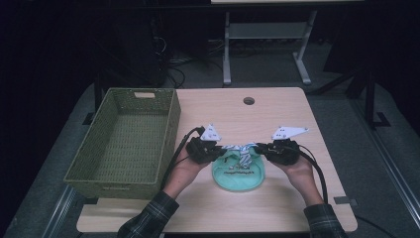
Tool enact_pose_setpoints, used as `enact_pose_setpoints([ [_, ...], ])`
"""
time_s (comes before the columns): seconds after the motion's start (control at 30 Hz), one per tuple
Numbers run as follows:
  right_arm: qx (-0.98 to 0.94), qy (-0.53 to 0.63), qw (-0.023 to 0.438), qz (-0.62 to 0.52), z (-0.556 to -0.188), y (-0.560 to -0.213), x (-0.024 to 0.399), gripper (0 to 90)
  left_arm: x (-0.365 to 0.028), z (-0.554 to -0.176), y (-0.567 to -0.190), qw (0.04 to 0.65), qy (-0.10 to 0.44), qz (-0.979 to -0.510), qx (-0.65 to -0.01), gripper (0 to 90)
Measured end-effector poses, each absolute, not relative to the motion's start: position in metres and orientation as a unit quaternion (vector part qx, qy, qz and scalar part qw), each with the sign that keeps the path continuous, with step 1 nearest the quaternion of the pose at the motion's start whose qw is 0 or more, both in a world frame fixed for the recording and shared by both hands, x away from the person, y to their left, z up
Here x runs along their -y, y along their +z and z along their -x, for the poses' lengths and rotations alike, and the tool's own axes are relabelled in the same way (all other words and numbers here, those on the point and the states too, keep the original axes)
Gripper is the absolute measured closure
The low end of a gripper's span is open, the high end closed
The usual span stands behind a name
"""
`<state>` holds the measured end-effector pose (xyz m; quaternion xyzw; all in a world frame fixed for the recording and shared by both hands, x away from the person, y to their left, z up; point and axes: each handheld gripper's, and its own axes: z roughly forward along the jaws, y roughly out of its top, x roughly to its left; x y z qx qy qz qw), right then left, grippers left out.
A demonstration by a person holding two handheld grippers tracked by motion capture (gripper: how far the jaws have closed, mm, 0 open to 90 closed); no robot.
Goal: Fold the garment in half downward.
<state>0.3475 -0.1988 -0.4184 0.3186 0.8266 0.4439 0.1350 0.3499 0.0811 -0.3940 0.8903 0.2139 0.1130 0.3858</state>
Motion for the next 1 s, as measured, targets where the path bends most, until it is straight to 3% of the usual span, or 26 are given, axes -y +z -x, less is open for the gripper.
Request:
enact_pose_setpoints([
  [1.0,-0.838,0.433,0.098,-0.318,-0.314,-0.451,0.202,76.2,-0.081,-0.327,-0.431,0.351,0.053,-0.911,-0.21,78.9],
])
